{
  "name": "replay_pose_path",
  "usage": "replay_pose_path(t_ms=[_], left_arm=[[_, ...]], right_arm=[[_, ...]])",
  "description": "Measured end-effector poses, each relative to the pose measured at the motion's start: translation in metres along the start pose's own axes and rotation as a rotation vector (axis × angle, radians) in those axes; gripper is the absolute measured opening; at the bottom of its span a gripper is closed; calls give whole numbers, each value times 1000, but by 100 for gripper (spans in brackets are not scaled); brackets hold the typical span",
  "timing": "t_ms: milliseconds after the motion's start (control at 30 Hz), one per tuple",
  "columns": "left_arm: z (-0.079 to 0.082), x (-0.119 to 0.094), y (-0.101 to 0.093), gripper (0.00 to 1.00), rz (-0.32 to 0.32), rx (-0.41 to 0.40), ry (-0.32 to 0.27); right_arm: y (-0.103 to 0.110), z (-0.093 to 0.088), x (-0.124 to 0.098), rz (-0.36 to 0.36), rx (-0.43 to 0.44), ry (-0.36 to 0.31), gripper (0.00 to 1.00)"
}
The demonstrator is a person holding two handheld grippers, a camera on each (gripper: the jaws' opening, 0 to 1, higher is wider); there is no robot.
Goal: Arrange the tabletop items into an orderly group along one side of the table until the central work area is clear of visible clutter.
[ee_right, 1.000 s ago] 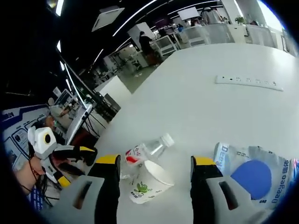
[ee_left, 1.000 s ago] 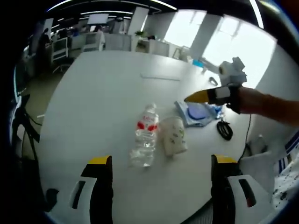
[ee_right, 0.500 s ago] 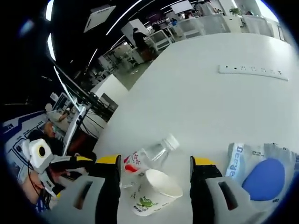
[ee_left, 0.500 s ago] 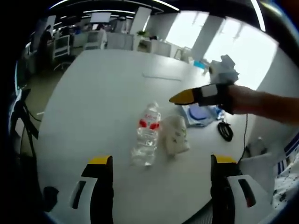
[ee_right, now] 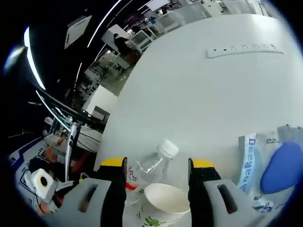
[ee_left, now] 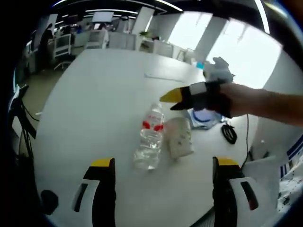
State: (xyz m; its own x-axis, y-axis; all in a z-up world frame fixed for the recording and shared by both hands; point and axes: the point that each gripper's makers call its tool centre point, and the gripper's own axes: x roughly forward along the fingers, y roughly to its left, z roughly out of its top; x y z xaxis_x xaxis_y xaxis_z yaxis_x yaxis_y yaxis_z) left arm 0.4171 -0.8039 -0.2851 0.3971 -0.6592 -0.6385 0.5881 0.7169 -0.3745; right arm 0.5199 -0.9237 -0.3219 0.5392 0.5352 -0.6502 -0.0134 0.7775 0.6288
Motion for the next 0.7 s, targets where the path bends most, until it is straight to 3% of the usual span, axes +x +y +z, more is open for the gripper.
replay_pose_path(t_ms=[700], left_arm=[[-2,11,4,80,-20,-12,-2]], right_arm=[[-6,-3,22,-5,108,3,40]])
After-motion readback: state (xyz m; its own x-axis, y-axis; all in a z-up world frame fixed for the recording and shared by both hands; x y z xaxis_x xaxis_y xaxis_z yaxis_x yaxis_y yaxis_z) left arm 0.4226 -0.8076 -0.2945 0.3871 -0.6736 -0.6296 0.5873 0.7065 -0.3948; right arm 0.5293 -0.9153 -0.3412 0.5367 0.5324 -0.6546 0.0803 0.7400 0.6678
